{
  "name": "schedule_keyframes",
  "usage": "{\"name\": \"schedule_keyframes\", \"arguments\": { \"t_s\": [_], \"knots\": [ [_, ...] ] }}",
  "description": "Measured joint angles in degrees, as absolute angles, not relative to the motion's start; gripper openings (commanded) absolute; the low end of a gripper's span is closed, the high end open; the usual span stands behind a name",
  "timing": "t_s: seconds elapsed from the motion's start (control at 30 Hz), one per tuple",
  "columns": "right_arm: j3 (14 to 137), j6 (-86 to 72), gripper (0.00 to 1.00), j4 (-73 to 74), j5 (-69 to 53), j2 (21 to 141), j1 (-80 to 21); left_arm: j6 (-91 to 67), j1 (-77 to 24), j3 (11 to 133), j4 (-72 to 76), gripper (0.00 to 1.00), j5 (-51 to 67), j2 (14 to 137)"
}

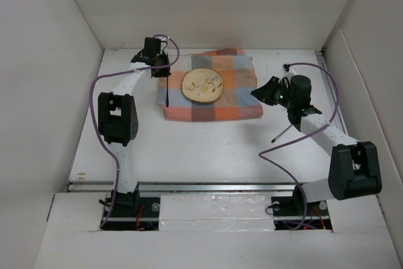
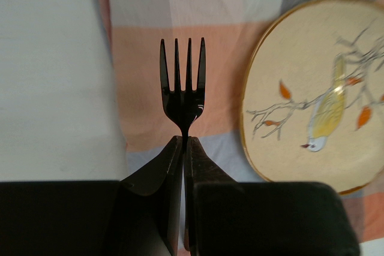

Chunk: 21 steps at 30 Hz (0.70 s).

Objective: Set the dinner table for one person

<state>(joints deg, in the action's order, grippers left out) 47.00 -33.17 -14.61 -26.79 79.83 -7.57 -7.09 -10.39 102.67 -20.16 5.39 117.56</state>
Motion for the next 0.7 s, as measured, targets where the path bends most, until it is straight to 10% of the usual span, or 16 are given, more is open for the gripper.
{"name": "schedule_keyframes", "arguments": {
  "t_s": [0.7],
  "knots": [
    [47.75, -32.14, 0.20, -14.41, -25.30, 85.17, -10.26, -7.97, -10.46, 117.27, -23.57, 0.00, 9.02, 131.85]
  ]
}}
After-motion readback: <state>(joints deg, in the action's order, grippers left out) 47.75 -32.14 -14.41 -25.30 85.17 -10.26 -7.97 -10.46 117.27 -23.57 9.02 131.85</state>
